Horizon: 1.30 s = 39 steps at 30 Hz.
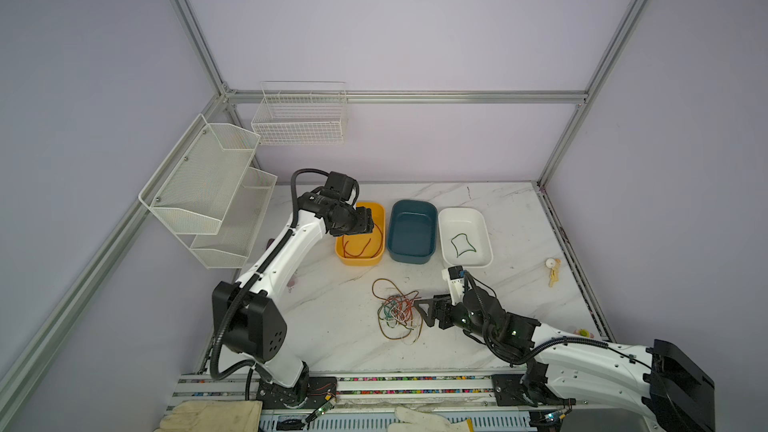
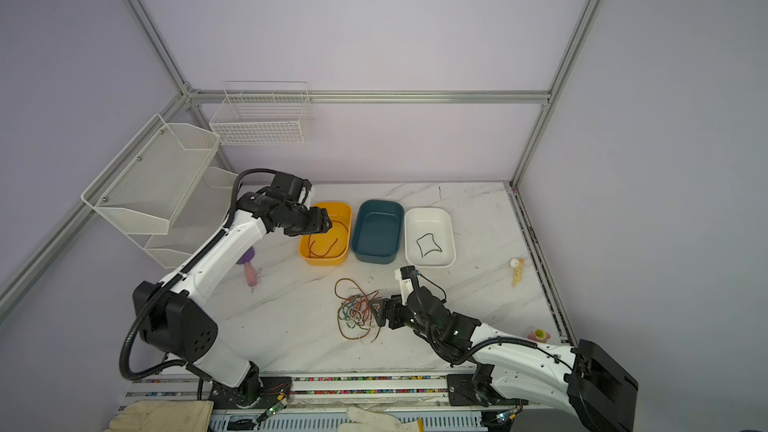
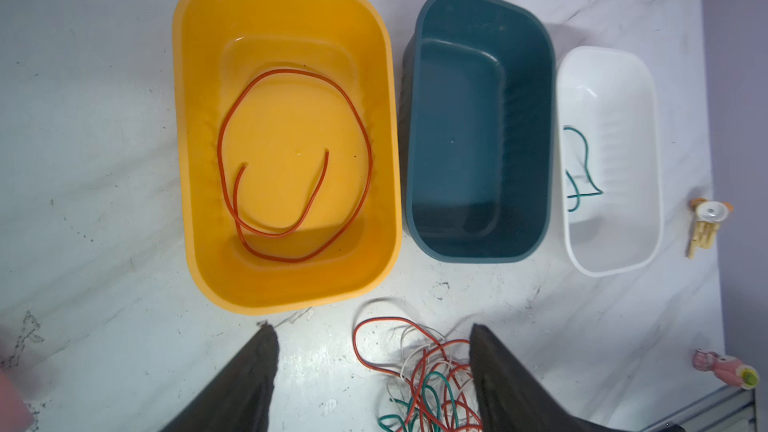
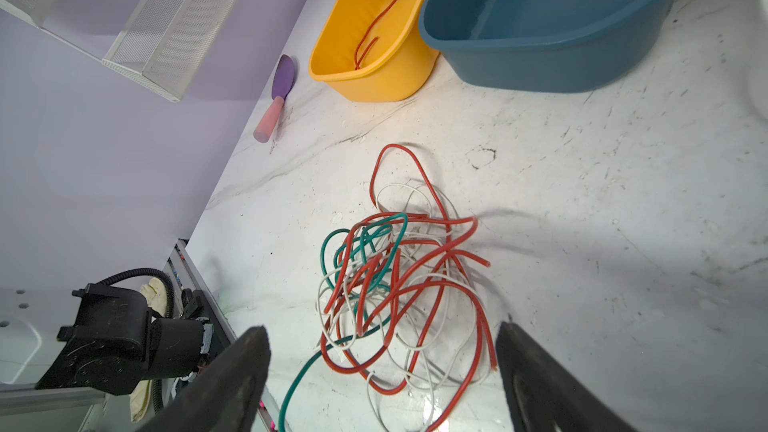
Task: Untangle the cables
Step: 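Open the left gripper over the yellow tub to release the red wire, then bring both grippers to the tangle and grasp a red wire with the right gripper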
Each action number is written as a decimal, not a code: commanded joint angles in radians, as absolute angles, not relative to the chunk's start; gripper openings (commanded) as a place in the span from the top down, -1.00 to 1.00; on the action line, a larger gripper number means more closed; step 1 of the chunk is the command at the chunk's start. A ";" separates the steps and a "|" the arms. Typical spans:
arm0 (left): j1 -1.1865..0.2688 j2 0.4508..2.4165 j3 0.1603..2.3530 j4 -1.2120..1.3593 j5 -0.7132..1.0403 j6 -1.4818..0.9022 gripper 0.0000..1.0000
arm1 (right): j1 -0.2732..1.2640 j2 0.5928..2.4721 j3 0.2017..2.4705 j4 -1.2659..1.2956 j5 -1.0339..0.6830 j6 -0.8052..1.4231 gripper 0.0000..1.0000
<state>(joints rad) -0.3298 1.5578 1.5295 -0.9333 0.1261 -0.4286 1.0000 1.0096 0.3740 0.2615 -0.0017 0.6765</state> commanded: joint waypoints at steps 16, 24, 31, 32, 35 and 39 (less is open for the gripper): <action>-0.423 0.958 0.832 -0.669 0.258 -0.705 -0.44 | 1.045 1.331 0.487 0.463 -0.040 0.686 0.14; -0.457 0.860 0.666 -0.633 0.273 -0.782 -0.44 | 1.051 1.399 0.515 0.459 -0.029 0.684 0.53; -0.501 0.830 0.598 -0.589 0.299 -0.847 -0.44 | 1.052 1.330 0.550 0.382 -0.006 0.659 1.00; -0.510 0.826 0.586 -0.569 0.313 -0.865 -0.44 | 1.054 1.319 0.554 0.371 -0.005 0.654 1.00; -0.533 0.810 0.552 -0.510 0.354 -0.918 -0.44 | 1.054 1.292 0.569 0.350 -0.009 0.644 1.00; -0.563 0.788 0.506 -0.420 0.388 -0.980 -0.45 | 1.057 1.253 0.590 0.328 -0.020 0.624 1.00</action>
